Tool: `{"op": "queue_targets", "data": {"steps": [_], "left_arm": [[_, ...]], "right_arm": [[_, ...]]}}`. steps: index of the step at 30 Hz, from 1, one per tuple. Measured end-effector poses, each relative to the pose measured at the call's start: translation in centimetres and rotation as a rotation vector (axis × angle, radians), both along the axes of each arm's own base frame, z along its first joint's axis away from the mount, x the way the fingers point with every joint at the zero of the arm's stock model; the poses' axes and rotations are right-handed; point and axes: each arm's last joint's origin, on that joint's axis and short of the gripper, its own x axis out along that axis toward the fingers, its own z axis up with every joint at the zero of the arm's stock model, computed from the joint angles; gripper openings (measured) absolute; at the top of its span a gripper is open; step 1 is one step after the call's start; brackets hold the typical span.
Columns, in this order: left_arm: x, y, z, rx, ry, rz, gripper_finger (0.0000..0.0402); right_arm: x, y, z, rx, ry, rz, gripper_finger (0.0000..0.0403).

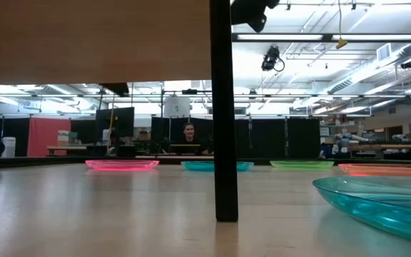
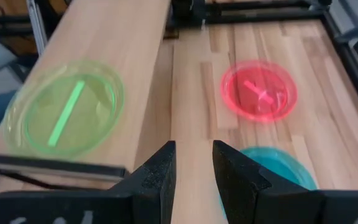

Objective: Place and stack plates onto a shelf
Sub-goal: Put the top red plate on the shelf

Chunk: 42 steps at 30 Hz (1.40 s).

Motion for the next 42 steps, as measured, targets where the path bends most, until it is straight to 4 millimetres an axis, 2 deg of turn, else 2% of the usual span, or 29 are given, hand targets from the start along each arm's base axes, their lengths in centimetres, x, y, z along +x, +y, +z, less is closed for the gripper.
{"op": "queue_targets", "data": {"steps": [5,10,14,30,42], "left_arm": [[0.0,3.3,-2.7,-0.152,0.059,0.052,0.013],[0.0,4.9,-5.6,-0.309,0.09,0.067,0.013],[0.2,5.4,-7.1,-0.377,0.12,0.068,0.013],[1.4,5.8,-10.8,-0.504,0.221,0.051,0.013],[2.1,6.0,-13.0,-0.521,0.313,0.056,0.013]], "right_arm": [[-0.3,0.0,-0.3,0.002,0.042,0.001,0.0112],[-0.5,0.1,-0.6,0.005,0.08,0.002,0.0112],[-0.6,0.2,-0.7,0.006,0.098,0.006,0.0112],[-0.7,1.6,-0.8,0.003,0.112,0.052,0.0112],[-0.7,1.6,-0.8,-0.005,0.11,0.055,0.0112]]}}
